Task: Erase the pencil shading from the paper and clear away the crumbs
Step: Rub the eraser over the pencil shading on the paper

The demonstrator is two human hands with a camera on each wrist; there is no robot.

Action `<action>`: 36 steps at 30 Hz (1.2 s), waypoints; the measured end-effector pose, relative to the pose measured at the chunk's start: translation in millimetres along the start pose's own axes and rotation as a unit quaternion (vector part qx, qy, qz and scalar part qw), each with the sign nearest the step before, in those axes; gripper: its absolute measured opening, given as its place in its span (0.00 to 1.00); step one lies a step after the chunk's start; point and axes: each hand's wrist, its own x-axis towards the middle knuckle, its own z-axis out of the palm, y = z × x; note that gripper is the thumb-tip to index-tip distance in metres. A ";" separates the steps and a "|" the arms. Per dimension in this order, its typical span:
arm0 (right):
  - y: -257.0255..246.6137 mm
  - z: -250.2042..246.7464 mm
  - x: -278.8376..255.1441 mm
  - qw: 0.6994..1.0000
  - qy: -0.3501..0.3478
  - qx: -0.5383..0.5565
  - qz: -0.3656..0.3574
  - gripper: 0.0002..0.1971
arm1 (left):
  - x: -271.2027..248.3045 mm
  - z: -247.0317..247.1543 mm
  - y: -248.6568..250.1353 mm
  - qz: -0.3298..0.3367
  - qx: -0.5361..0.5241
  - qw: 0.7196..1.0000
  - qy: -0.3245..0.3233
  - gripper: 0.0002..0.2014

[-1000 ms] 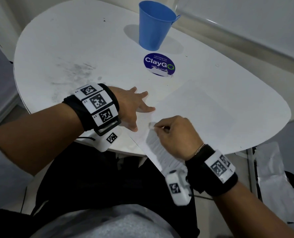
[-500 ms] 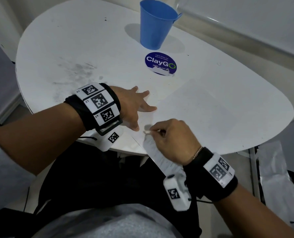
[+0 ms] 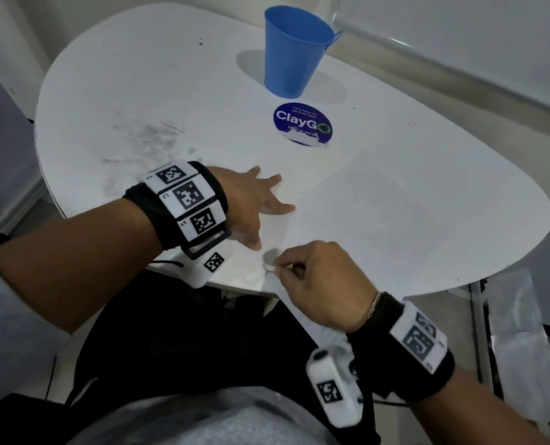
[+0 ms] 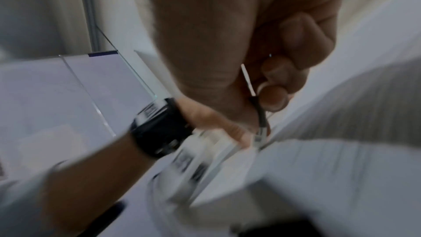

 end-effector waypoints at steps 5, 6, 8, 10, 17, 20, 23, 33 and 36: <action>30.6 -16.2 18.2 0.994 0.082 0.002 0.065 0.08 | -0.7 -0.2 1.6 0.001 0.006 1.000 -0.005 0.45; 25.6 -11.7 14.0 0.997 0.064 0.001 0.047 0.08 | -0.7 -0.6 1.3 0.002 0.004 1.000 -0.005 0.45; 7.6 -2.0 -0.1 1.000 0.007 0.004 0.001 0.08 | -0.9 -0.6 0.6 0.002 0.000 1.000 -0.006 0.45; 10.8 -5.1 2.3 1.000 -0.008 -0.001 0.009 0.08 | -1.4 -0.7 0.7 0.000 0.000 1.000 -0.002 0.45; 8.8 0.3 2.4 1.000 0.004 -0.004 -0.001 0.08 | -0.9 -0.1 0.0 -0.001 0.000 1.000 -0.002 0.45; 15.7 -7.1 7.6 1.000 0.007 -0.018 0.016 0.08 | -3.5 -1.8 1.8 0.001 0.006 1.000 0.002 0.44; 38.4 -20.4 22.0 0.993 0.086 -0.017 0.085 0.08 | -3.0 -1.6 2.1 0.001 0.001 1.000 -0.004 0.44; 29.0 -9.7 32.9 0.995 0.088 0.018 0.053 0.08 | -0.7 -0.8 -1.8 0.009 -0.005 1.000 -0.004 0.45; 26.9 -11.3 34.5 0.994 0.086 0.017 0.064 0.07 | 0.8 -0.1 -2.7 0.011 -0.013 1.000 -0.001 0.45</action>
